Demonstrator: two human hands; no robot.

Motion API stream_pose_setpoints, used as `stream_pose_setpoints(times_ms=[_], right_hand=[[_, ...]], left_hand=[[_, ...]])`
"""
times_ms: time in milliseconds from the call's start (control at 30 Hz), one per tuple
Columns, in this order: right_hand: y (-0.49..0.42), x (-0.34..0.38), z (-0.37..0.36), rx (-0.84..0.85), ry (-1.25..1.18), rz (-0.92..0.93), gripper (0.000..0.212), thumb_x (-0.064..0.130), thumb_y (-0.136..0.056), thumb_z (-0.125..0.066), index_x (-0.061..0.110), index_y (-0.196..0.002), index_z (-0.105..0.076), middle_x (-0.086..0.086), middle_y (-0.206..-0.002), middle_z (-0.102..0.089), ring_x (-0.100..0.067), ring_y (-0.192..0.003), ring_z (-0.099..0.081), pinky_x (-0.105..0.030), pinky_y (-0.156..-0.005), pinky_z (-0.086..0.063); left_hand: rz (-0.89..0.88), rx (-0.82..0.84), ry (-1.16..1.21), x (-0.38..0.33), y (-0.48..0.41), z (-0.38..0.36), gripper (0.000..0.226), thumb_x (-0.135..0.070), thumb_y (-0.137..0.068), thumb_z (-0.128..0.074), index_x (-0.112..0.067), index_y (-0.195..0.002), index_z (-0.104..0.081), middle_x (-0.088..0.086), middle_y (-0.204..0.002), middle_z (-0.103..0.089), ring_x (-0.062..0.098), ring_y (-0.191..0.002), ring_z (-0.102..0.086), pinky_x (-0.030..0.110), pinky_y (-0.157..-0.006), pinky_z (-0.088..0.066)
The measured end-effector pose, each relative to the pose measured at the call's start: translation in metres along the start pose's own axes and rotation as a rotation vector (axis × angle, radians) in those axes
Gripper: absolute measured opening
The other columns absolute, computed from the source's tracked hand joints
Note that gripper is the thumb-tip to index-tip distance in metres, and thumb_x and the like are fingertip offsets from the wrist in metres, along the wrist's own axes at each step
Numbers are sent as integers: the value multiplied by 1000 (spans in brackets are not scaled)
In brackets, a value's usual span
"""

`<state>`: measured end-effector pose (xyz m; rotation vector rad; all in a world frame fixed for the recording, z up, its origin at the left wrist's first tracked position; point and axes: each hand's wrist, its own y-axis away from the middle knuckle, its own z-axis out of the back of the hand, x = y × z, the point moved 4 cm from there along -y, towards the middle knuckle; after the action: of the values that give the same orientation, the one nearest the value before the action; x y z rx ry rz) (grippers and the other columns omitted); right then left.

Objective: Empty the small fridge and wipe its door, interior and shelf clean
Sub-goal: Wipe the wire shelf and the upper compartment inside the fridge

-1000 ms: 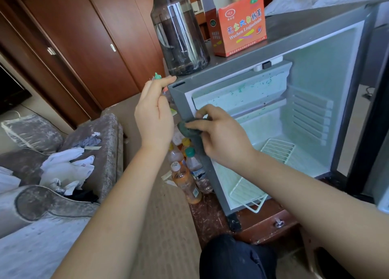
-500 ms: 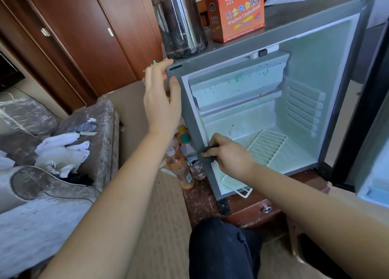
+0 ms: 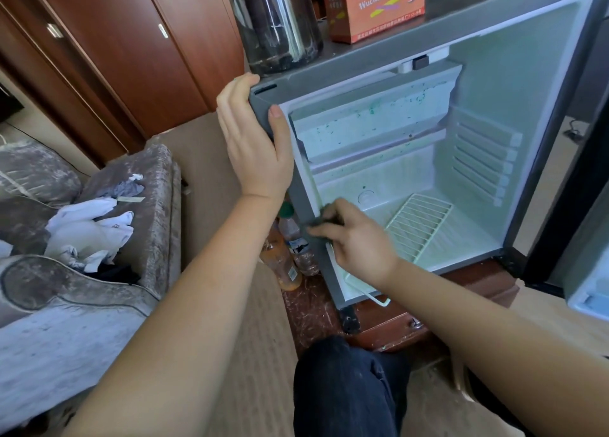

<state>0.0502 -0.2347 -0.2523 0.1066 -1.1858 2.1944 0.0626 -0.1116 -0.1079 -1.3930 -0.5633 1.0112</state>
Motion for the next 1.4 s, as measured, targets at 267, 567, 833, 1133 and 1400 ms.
stream_pose_setpoints(times_ms=[267,567,833,1133,1400], right_hand=[[52,-41,-14,572,-56,-371,55,-3,-85,-47,21,-134,-48,-4,-130,-52,-28,-98,-61,-37,-78,-50],[-10,-44,58,593,255,-209,42,6,-89,-49,31,-119,-64,-1,-112,-66,-24,-101,-61,-28,-74,-47],[-48,-52,68,306,150,-321,45,-2,-84,-46,14,-124,-56,-12,-107,-65,-32,-99,-59,-32,-72,-44],[-106,-81,62,-125,-84,-774,15,28,-82,-59,20,-93,-54,5,-79,-59,-19,-74,-52,-26,-52,-33],[-110,-69,-37,74,-479,-731,27,26,-95,-50,13,-117,-59,-6,-114,-66,-25,-107,-59,-27,-83,-43]], left_hand=[[34,29,-43,-5,-1,3,34,-11,-94,-45,5,-123,-51,19,-119,-52,24,-113,-49,37,-98,-44],[62,20,-74,-13,0,5,35,-12,-93,-44,3,-124,-51,18,-120,-52,29,-113,-52,37,-96,-44],[12,1,-69,-9,0,4,34,-10,-94,-45,6,-123,-51,20,-118,-52,25,-112,-49,34,-99,-42],[-12,-43,-51,-8,2,-1,36,-10,-94,-41,12,-122,-49,23,-117,-51,26,-112,-47,42,-98,-42],[-17,-39,-56,-6,1,-4,41,-14,-95,-38,14,-123,-47,24,-118,-49,25,-114,-46,29,-102,-36]])
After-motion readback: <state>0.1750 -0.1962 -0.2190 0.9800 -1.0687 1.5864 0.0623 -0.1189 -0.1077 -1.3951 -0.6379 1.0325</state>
